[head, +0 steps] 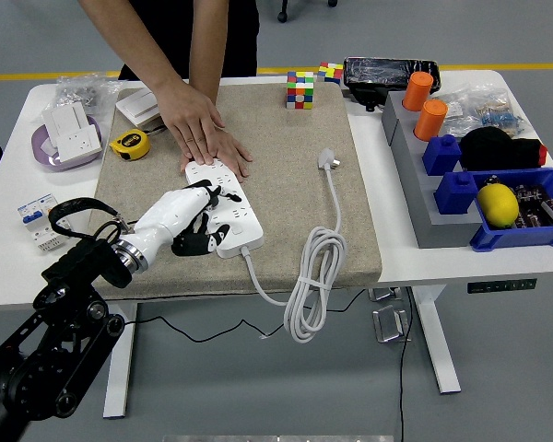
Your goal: Pick up the plug,place it near the board,insert it into the board,press the button
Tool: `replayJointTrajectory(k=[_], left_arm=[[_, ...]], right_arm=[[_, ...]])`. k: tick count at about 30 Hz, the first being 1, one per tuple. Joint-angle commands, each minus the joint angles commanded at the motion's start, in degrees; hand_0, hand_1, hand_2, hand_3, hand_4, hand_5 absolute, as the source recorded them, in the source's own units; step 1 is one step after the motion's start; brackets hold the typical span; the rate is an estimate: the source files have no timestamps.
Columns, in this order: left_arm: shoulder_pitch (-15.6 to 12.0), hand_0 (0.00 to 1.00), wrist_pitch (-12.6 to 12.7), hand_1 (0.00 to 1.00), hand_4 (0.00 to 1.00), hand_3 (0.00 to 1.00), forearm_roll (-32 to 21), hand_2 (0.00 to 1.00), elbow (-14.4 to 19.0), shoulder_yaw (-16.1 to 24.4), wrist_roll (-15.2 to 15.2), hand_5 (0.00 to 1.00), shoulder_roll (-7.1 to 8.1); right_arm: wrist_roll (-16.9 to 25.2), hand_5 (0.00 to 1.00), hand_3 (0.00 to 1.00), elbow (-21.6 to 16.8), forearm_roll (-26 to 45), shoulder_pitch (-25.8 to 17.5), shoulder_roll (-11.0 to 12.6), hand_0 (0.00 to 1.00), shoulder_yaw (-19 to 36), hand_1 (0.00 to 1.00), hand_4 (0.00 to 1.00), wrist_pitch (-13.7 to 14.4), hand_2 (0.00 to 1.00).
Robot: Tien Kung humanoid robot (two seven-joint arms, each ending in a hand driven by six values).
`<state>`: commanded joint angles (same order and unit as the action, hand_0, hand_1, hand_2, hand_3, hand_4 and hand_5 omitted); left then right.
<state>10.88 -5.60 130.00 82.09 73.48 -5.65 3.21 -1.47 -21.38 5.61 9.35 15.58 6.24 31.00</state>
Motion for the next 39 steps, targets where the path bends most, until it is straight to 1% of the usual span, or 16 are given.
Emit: replayJointTrajectory(k=[2, 4, 5, 10, 11, 15, 16, 17, 20, 23, 28, 29, 31, 34, 35, 39], left_arm=[[-1.2, 0.336, 0.4, 0.353, 0.654, 0.641, 0.0, 0.439, 2.8, 1.6, -0.8, 0.148, -0.43], [-2.1, 0.336, -0.3, 0.353, 0.654, 0.641, -2.6, 0.439, 4.9, 2.8, -0.2, 0.148, -0.85], [-2.5, 0.803, -1.0, 0.825, 0.998, 0.817, -5.2, 0.820, 6.1, 3.4, 0.9, 0.510, -1.14], [-3.4, 0.803, -5.0, 0.825, 0.998, 0.817, -16.7, 0.820, 7.7, 5.3, 5.4, 0.510, -1.71], [-3.7, 0.998, -6.1, 0.998, 0.998, 0.996, -19.3, 0.998, 7.9, 5.7, 6.6, 0.833, -1.77], [-5.0, 0.998, -7.9, 0.998, 0.998, 0.996, -28.6, 0.998, 8.3, 7.2, 11.2, 0.833, -2.42], [-5.3, 0.998, -7.9, 0.998, 0.998, 0.996, -31.2, 0.998, 8.2, 7.7, 12.4, 0.833, -2.64], [-5.5, 0.998, -7.8, 0.998, 0.998, 0.998, -33.4, 0.998, 8.2, 8.1, 13.3, 0.970, -2.74], [-6.0, 0.998, -6.7, 0.998, 0.998, 0.998, -40.9, 0.998, 8.1, 8.8, 15.5, 0.970, -2.75], [-6.6, 0.998, -5.5, 0.998, 0.998, 0.998, -48.0, 0.998, 8.0, 9.3, 15.6, 0.995, -2.74], [-7.8, 0.998, -4.7, 0.998, 0.998, 0.998, -60.3, 0.998, 8.6, 10.1, 14.8, 0.995, -2.73], [-8.1, 0.998, -4.7, 0.998, 0.998, 0.998, -62.9, 0.998, 8.8, 10.3, 14.6, 0.543, -2.71], [-8.4, 0.998, -5.4, 0.998, 0.998, 0.998, -65.7, 0.998, 9.3, 10.4, 14.4, 0.543, -2.63], [-8.6, 0.998, -6.1, 0.998, 0.998, 0.998, -59.4, 0.998, 10.0, 10.2, 12.9, 0.543, -2.44], [-8.6, 0.998, -6.4, 0.998, 0.923, 0.998, -57.2, 0.998, 10.4, 9.7, 11.8, 0.204, -2.35], [-8.5, 0.998, -6.5, 0.998, 0.923, 0.998, -47.5, 0.998, 10.8, 7.9, 8.0, 0.204, -2.06]], right_arm=[[0.0, 0.998, 0.753, 0.0, 0.0, -0.1, 0.0, 0.824, -0.1, 0.782, 0.998, 0.0, 0.751], [-0.1, 0.998, 0.753, 0.0, 0.0, -0.2, 0.0, 0.824, -0.1, 0.782, 0.998, -0.1, 0.751], [-0.1, 0.998, 0.753, 0.0, 0.0, -0.3, 0.0, 0.824, -0.1, 0.782, 0.998, -0.1, 0.751], [-0.1, 0.998, 0.753, 0.0, 0.0, -0.2, -0.1, 0.824, 0.0, 0.782, 0.998, -0.1, 0.751], [-0.1, 0.998, 0.753, 0.0, -0.1, -0.1, -0.1, 0.824, 0.0, 0.782, 0.998, -0.1, 0.751], [-0.1, 0.998, 0.753, 0.0, -0.2, 0.0, -0.1, 0.824, 0.2, 0.782, 0.998, -0.1, 0.751], [-0.1, 0.998, 0.753, 0.0, -0.2, 0.0, -0.1, 0.824, 0.2, 0.782, 0.998, -0.2, 0.751], [-0.1, 0.998, 0.753, 0.0, -0.2, -0.1, -0.1, 0.824, 0.2, 0.780, 0.998, -0.2, 0.751], [-0.2, 0.998, 0.753, 0.0, -0.1, -0.2, -0.1, 0.824, -0.1, 0.780, 0.998, -0.3, 0.751], [-0.2, 0.998, 0.753, 0.0, -0.1, -0.3, -0.1, 0.824, -0.1, 0.780, 0.998, -0.3, 0.751], [-0.3, 0.998, 0.753, 0.0, -0.2, -0.4, -0.1, 0.824, -0.1, 0.780, 0.998, -0.3, 0.751], [-0.3, 0.998, 0.753, 0.0, -0.2, -0.5, -0.1, 0.824, -0.1, 0.779, 0.998, -0.3, 0.751], [-0.3, 0.998, 0.753, 0.0, -0.3, -0.5, -0.1, 0.824, 0.0, 0.779, 0.998, -0.3, 0.751], [-0.3, 0.998, 0.753, 0.0, -0.2, -0.6, -0.1, 0.824, -0.1, 0.779, 0.998, -0.4, 0.751], [-0.4, 0.998, 0.753, 0.0, -0.3, -0.6, -0.1, 0.824, -0.1, 0.779, 0.998, -0.4, 0.751], [-0.3, 0.998, 0.753, 0.0, -0.2, -0.5, 0.0, 0.824, -0.2, 0.779, 0.998, -0.4, 0.751]])
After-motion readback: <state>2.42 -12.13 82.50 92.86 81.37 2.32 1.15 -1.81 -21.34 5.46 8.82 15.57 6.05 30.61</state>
